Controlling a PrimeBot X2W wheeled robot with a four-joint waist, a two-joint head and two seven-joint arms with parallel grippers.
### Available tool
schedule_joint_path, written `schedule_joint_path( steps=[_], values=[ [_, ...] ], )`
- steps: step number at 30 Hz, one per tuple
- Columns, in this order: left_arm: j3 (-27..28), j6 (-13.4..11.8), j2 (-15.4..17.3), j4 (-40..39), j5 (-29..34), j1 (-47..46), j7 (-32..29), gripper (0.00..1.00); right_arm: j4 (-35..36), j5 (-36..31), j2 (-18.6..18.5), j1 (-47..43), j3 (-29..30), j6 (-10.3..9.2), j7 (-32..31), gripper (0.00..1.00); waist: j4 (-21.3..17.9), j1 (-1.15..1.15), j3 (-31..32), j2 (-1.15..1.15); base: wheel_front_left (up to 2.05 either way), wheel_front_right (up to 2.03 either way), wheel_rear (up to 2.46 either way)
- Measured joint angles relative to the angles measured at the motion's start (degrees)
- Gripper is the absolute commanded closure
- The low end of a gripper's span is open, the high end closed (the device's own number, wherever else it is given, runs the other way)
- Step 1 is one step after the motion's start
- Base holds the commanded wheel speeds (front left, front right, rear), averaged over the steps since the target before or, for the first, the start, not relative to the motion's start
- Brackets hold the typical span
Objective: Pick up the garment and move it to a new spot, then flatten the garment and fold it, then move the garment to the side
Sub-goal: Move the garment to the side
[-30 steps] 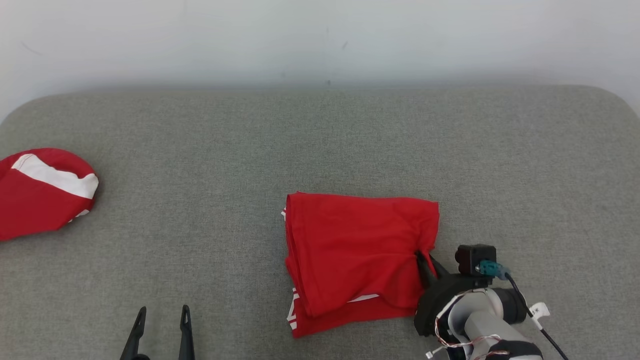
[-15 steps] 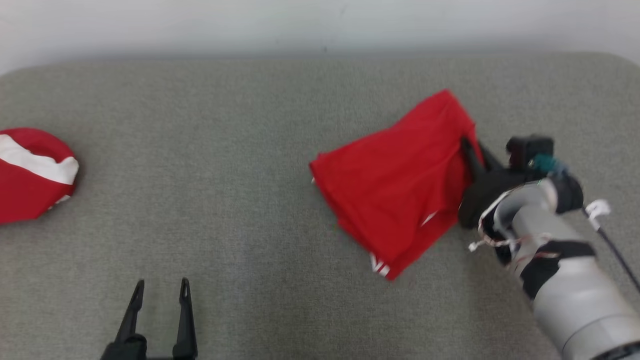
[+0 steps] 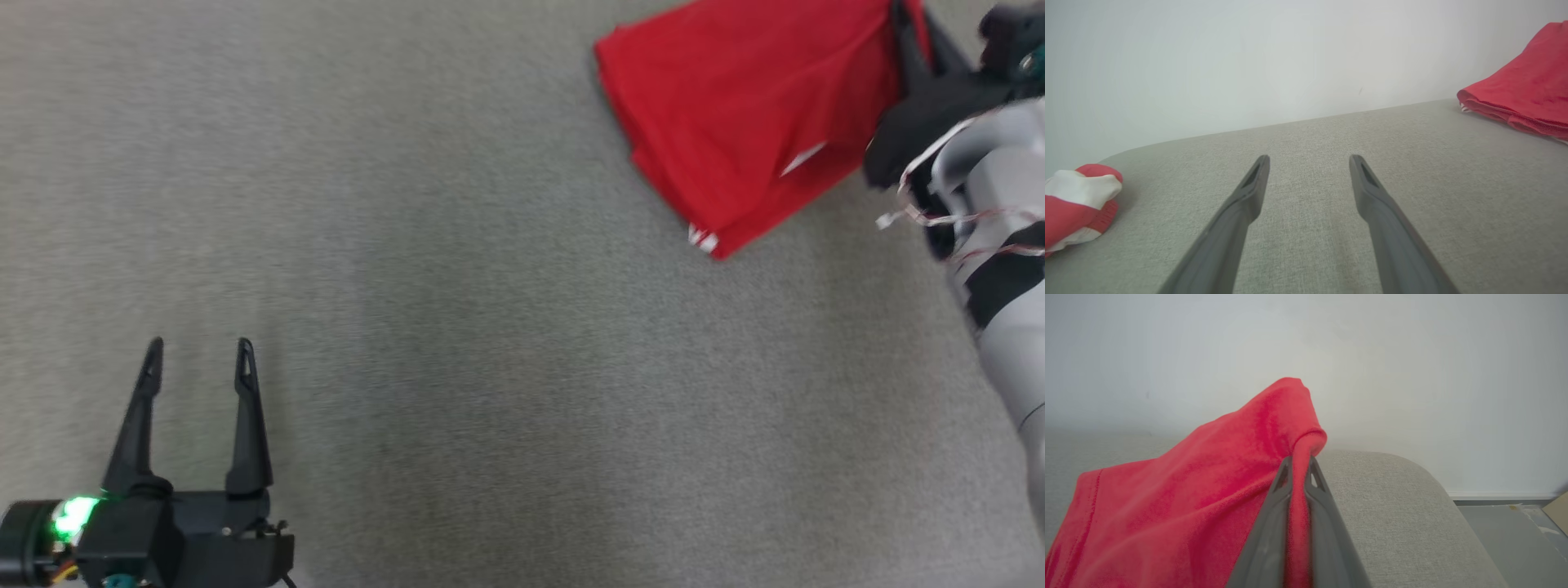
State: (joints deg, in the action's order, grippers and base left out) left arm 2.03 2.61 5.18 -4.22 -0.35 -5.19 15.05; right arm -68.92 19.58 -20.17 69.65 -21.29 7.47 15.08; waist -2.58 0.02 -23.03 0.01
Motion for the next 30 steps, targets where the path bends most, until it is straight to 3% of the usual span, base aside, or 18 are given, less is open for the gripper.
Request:
schedule_joint_path(
  steps=[14,23,30],
  values=[
    [0.3,-0.7,4.8,-13.1,1.9,-1.1,0.0,0.0,1.2,-8.0,-5.8,9.4,2.0,0.0,0.0,1.0,-8.4,-0.01,-10.9,0.01,0.0,0.0,0.0],
    [-1.0,-3.2,7.9,-23.5,3.7,-1.9,0.0,0.0,1.2,-14.0,-8.8,15.4,4.4,0.0,0.0,1.0,-11.7,0.0,-17.8,0.01,0.0,0.0,0.0],
    [-2.9,-5.8,10.1,-26.3,4.3,-1.8,0.0,0.0,0.4,-20.1,-8.9,16.5,7.0,0.0,0.0,1.0,-13.9,-0.01,-20.4,0.0,0.0,0.0,0.0]
  ],
)
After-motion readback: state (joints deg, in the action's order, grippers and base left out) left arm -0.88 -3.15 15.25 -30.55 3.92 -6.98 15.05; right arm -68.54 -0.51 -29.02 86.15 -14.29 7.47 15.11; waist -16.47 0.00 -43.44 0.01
